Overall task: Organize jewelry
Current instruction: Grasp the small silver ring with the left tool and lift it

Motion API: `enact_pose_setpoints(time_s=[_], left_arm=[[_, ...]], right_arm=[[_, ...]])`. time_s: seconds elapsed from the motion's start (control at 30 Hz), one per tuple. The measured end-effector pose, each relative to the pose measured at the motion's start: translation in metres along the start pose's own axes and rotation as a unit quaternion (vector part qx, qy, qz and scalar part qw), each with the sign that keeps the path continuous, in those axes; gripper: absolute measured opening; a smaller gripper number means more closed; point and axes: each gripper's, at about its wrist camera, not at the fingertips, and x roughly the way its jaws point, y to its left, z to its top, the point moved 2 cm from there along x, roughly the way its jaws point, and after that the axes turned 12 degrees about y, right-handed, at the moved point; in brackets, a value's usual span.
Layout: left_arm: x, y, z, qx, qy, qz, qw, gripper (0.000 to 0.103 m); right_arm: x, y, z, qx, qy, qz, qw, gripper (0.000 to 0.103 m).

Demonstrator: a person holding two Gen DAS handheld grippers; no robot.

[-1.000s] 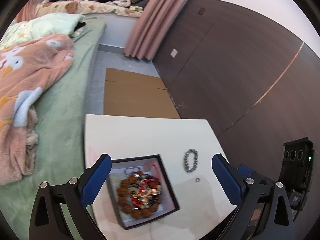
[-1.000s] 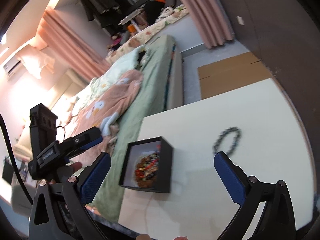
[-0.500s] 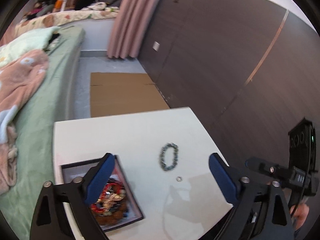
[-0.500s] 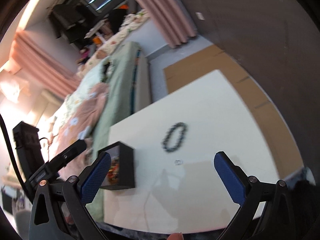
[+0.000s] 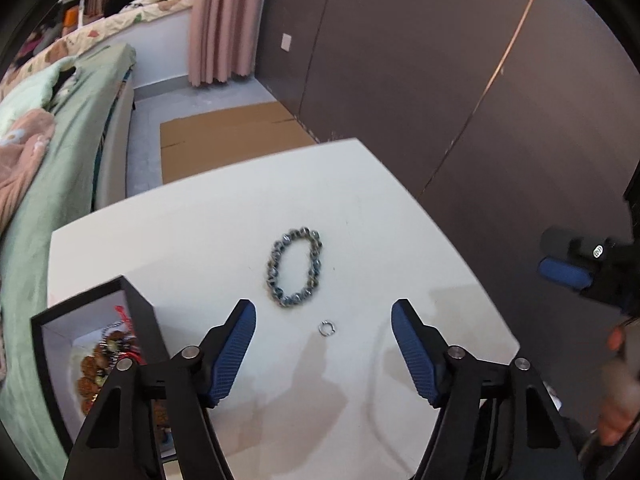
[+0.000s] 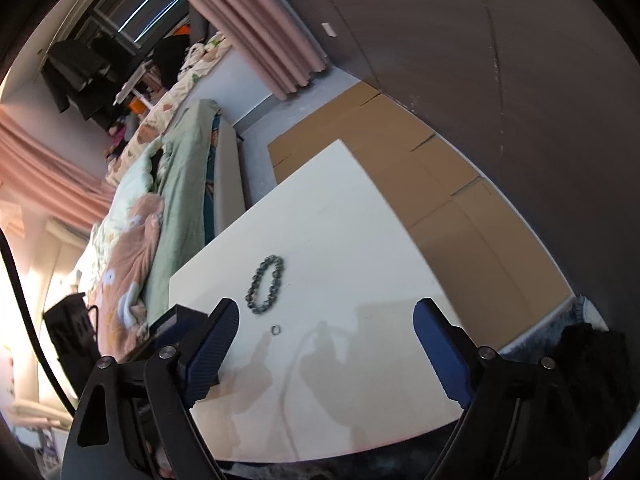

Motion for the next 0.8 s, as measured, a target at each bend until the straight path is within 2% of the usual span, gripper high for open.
enact_pose_setpoints(time_s=[0.2,0.27,0.4,0.47,0.6,0.8], left_arm=[[0.027,-0.012,-0.002,0.022,0.023,0.024,0.9992,0.061],[0.036,-0.015,-0.004,0.028,0.033,0.028,0.9987,0.056],[0.052,-0.020,-0.007,0.039,0.046,0.046,0.9971,0.054],[0.056,-0.020,-0.008,0.041,0.049,0.047,0.9968,0.046],[0.063,-0.021,-0.009,0.048,0.046,0.058,0.9961,0.043],[0.067,-0.022,-0.011,0.056,0.039,0.076,0.9948,0.025]], right_arm=[[-0.002,-0.008,0.002,0.009,-0.004,-0.019,1.000,0.082],[-0.002,-0.007,0.003,0.009,-0.007,-0.026,1.000,0.082],[-0.001,-0.007,0.003,0.005,-0.005,-0.027,1.000,0.082],[0.000,-0.006,0.003,0.004,-0.002,-0.027,1.000,0.082],[0.002,-0.006,0.004,0.006,-0.001,-0.024,1.000,0.082],[0.004,-0.002,0.002,0.001,-0.001,-0.024,1.000,0.082]])
